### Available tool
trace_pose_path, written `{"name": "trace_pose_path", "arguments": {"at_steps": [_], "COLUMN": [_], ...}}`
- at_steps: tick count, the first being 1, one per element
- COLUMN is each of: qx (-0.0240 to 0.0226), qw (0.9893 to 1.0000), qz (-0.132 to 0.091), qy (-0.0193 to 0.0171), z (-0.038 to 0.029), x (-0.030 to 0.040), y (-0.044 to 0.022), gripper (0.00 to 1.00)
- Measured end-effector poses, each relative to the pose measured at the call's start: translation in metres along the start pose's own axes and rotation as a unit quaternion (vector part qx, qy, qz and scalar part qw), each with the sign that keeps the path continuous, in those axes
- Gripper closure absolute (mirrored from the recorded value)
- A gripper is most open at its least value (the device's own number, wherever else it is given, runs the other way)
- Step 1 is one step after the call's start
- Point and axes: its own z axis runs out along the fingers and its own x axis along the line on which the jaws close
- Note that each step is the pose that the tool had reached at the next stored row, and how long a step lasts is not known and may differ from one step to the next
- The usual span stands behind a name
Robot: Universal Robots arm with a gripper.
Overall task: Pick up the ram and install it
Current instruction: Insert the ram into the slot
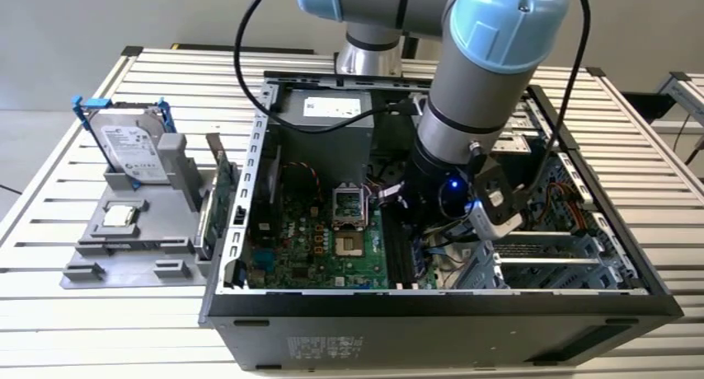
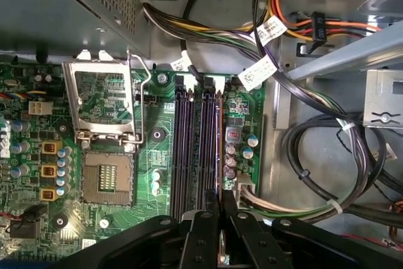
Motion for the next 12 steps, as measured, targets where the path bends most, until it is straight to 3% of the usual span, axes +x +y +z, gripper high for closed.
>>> {"name": "trace_pose_path", "arguments": {"at_steps": [12], "qx": [0.0], "qw": [1.0], "qz": [0.0], "qy": [0.0], "z": [0.0043], "x": [0.0004], "y": [0.0033], "gripper": [1.0]}}
